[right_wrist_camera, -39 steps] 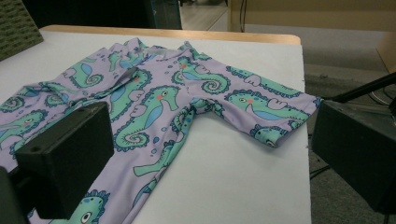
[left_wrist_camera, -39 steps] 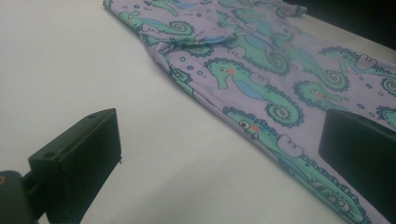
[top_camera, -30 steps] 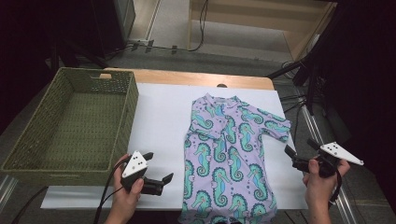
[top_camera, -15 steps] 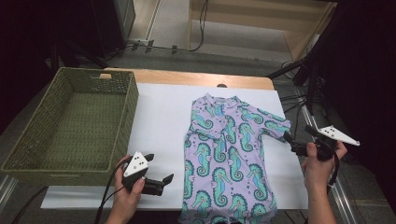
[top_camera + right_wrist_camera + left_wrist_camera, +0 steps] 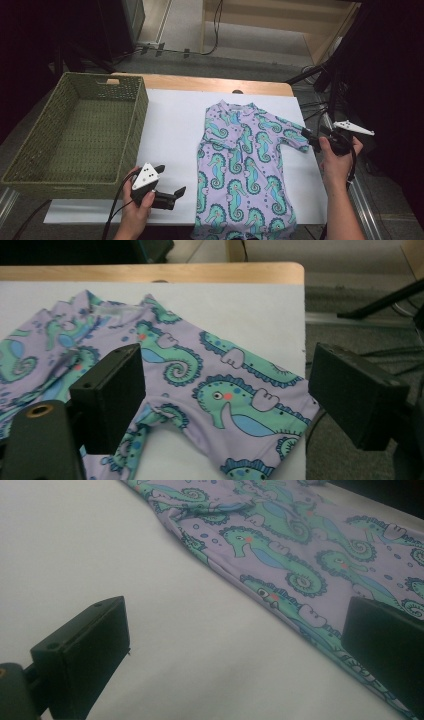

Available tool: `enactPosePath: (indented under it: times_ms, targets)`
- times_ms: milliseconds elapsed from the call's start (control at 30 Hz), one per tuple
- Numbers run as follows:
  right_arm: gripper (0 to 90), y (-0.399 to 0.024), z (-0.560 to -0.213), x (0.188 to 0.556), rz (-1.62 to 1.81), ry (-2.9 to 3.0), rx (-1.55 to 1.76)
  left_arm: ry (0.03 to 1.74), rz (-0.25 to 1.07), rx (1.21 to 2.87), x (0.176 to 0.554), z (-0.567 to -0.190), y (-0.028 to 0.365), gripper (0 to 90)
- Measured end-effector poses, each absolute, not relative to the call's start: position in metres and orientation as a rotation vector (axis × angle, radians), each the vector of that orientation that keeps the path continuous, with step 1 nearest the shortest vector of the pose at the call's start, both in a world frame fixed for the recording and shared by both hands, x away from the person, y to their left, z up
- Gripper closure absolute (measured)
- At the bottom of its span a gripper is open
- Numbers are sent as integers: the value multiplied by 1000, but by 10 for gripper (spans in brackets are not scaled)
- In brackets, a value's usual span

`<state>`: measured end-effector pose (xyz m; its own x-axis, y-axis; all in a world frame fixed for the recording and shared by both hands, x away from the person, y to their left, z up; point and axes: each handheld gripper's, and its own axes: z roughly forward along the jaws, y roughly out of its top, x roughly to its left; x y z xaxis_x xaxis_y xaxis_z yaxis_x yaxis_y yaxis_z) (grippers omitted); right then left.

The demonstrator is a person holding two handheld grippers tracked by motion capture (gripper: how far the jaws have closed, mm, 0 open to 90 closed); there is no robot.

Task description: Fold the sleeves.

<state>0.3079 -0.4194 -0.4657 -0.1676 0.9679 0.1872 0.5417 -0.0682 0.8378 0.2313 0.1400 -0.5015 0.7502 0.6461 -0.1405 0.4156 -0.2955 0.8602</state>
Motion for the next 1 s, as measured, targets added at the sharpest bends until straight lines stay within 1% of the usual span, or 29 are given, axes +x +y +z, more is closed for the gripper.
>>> enactPosePath:
  times_ms: [333,433,633,867,1000]
  targets:
    - [337,-439,-490,333,1069,1675,1816,812,284,1930,231,-502,140,0]
    - [376,-447,-497,338,1058,1651,1878,811,284,1929,231,-502,140,0]
    - [430,-454,-511,347,1043,1646,1952,811,287,1929,231,-502,139,0]
    - [469,-458,-521,354,1064,1620,2021,810,287,1931,231,-503,138,0]
    - [474,-458,-528,358,1041,1610,2064,811,287,1931,231,-503,138,0]
